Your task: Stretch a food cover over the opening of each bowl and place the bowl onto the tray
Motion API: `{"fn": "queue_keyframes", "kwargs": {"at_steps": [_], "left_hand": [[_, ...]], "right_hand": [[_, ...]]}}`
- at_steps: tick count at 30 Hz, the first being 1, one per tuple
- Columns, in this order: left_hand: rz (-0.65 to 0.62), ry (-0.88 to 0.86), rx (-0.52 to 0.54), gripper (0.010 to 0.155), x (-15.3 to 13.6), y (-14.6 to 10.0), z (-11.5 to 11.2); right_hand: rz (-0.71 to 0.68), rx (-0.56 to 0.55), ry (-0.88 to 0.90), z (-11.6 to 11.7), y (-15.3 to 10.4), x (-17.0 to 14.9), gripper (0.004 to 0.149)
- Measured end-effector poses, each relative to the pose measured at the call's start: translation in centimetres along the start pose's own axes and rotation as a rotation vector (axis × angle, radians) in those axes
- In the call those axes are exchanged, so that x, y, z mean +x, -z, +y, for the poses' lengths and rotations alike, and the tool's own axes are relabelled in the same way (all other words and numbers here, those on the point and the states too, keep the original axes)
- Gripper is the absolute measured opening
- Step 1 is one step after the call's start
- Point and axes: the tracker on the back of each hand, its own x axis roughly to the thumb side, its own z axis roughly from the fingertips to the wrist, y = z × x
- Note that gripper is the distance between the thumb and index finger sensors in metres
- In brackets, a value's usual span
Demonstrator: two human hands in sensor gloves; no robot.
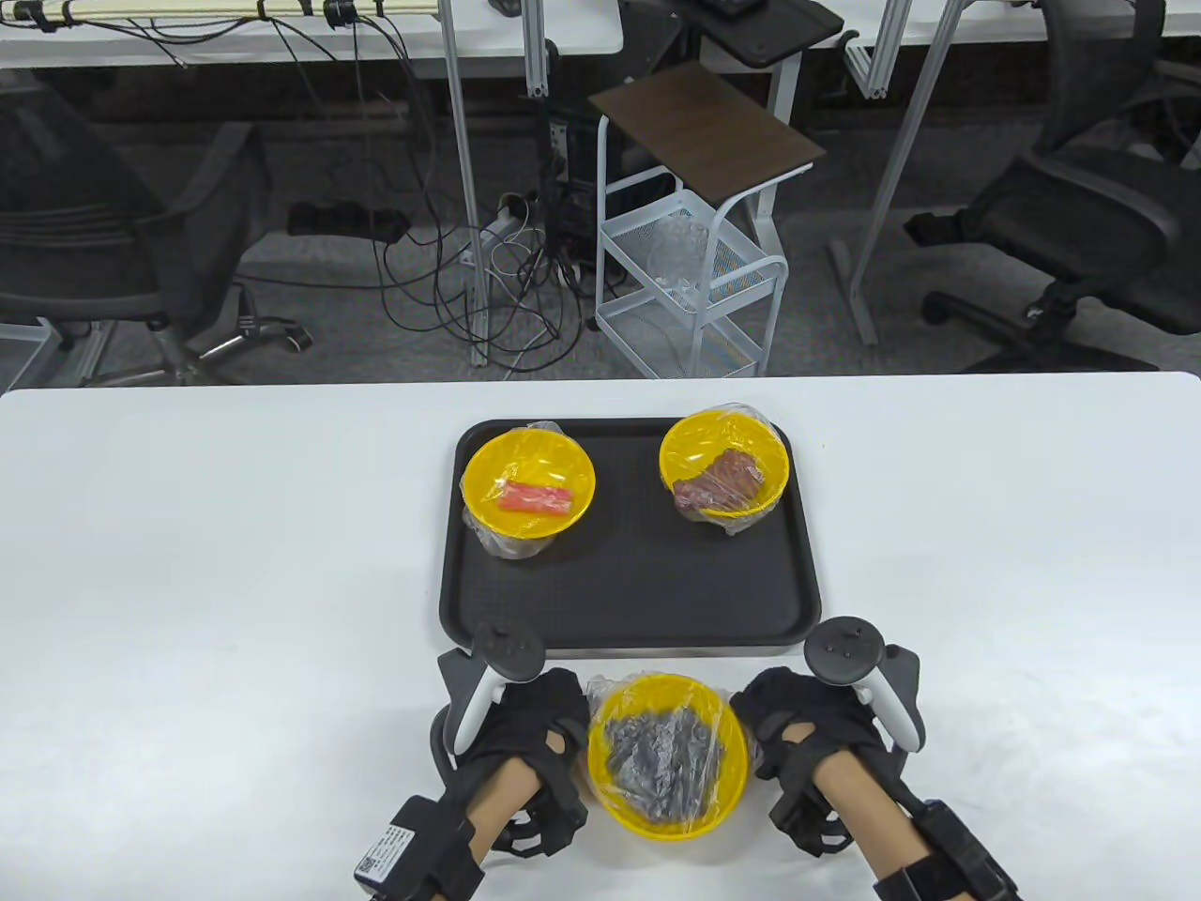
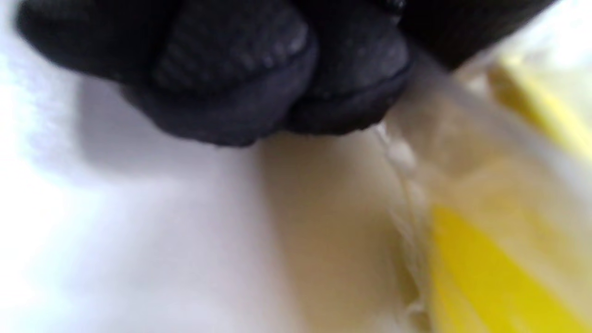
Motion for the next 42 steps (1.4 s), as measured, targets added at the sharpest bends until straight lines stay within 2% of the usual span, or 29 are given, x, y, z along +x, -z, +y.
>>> {"fn": "queue_keyframes", "kwargs": {"at_steps": [4, 7, 9, 10, 13, 16, 19, 21, 25, 27, 30, 35, 40, 42], "left_hand": [[-0.06, -0.003, -0.029, 0.053, -0.7, 0.0, 0.0], [-0.089, -0.087, -0.099, 0.057, -1.4, -0.3, 0.5], [-0.125, -0.137, -0.105, 0.058, -1.7, -0.9, 1.5], [-0.15, -0.14, -0.084, 0.059, -1.7, -1.2, 2.0], [-0.305, -0.117, 0.065, 0.063, -1.1, -2.5, 4.7], [-0.366, 0.013, 0.206, 0.075, -0.4, -3.4, 6.9], [-0.248, 0.234, 0.294, 0.086, -0.5, -3.0, 7.7], [-0.168, 0.331, 0.31, 0.089, -1.2, -2.2, 7.5], [-0.092, 0.357, 0.273, 0.09, -2.8, -0.9, 6.7], [-0.046, 0.353, 0.227, 0.09, -3.6, -0.4, 6.6], [-0.03, 0.327, 0.222, 0.09, -4.1, -0.2, 6.6], [-0.019, 0.306, 0.203, 0.09, -4.4, -0.1, 6.5], [-0.011, 0.314, 0.211, 0.09, -4.4, -0.3, 6.5], [-0.013, 0.312, 0.215, 0.09, -4.5, -0.4, 6.5]], "right_hand": [[-0.008, 0.022, 0.019, -0.7, -0.3, -0.6, 0.06], [-0.043, -0.034, 0.071, -1.3, -0.8, -0.7, 0.06], [-0.084, -0.047, 0.059, -1.2, -1.3, -0.3, 0.065], [-0.097, -0.029, 0.045, -1.0, -1.5, -0.2, 0.07], [-0.131, 0.059, -0.026, 0.3, -2.2, 0.7, 0.076], [-0.148, 0.062, -0.102, 1.3, -2.7, 1.6, 0.073], [-0.163, 0.033, -0.155, 2.0, -2.8, 2.3, 0.063], [-0.177, 0.006, -0.16, 2.2, -2.8, 2.5, 0.06], [-0.202, -0.033, -0.177, 2.0, -2.8, 2.8, 0.055], [-0.21, -0.052, -0.142, 0.9, -2.8, 3.5, 0.055], [-0.227, -0.101, -0.073, -0.7, -2.6, 4.9, 0.054], [-0.202, -0.199, -0.016, -3.8, -0.1, 8.4, 0.054], [-0.132, -0.207, -0.004, -4.3, 4.0, 10.5, 0.057], [-0.101, -0.2, -0.006, -4.1, 5.5, 10.7, 0.052]]}}
